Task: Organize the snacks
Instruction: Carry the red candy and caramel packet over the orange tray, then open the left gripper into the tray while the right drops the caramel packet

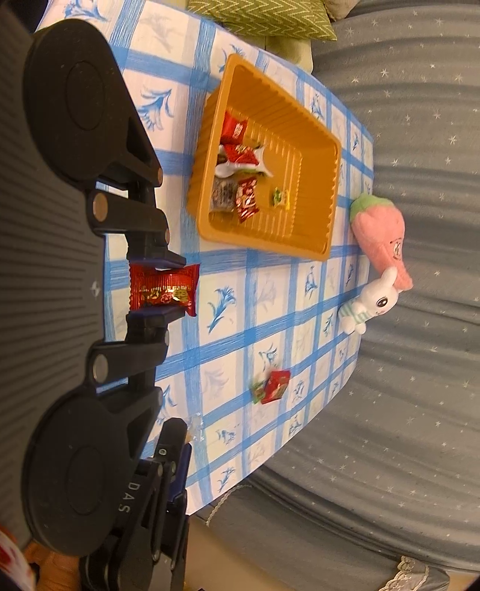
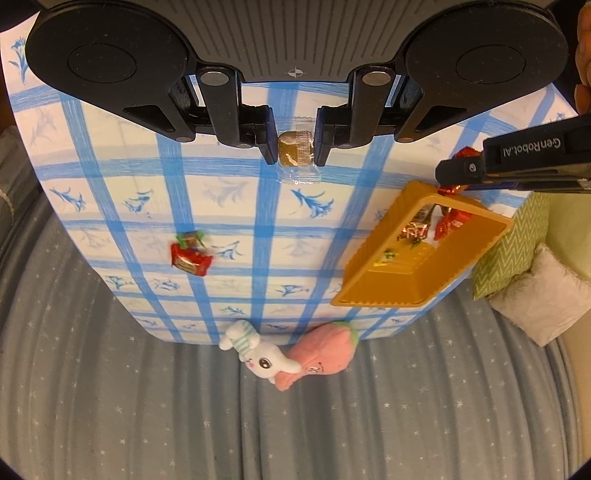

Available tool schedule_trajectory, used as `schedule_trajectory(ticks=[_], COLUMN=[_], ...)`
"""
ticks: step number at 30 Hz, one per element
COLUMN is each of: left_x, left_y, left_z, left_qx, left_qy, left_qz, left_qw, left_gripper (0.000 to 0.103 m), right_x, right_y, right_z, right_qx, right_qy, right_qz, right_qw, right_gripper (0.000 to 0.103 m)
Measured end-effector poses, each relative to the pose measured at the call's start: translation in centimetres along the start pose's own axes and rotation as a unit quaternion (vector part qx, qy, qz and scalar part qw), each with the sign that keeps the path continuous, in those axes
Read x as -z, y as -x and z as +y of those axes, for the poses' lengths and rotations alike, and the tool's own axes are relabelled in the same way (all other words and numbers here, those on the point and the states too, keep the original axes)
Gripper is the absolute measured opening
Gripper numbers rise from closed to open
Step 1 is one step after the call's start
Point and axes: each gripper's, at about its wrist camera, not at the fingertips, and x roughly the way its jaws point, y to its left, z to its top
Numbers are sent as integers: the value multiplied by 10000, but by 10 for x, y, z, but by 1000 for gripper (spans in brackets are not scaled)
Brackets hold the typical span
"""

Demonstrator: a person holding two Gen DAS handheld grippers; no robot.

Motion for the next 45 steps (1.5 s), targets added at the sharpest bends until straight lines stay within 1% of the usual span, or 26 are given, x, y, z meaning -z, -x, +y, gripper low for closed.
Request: schedule_trajectory(ticks=[10,21,31,37,45], left_x=[-23,-47,-64,-74,-86], left_y=[11,11,-7,-24,-53], left_z=[37,69,97,117,141], left_qx=[-269,-420,-467,-470,-526], left_qy=[89,70,38,7,-72], left_qz=[-177,-218,-160,-90,11], left_qw=[9994,9989,9988,9989,9986], left_gripper=[19,19,19,19,19], right_x=[-20,-46,-73,-88,-104], right_y=[-10,-33,-64,-86,-126], right_z=[30,63,78,87,93], right_qx=[-315,-634,-738,-786,-823], right_qy=[194,295,337,345,230], right_qz=[-111,-140,-112,-82,75], right_qw=[9993,9975,9966,9963,9963], right_gripper=[21,21,21,21,21])
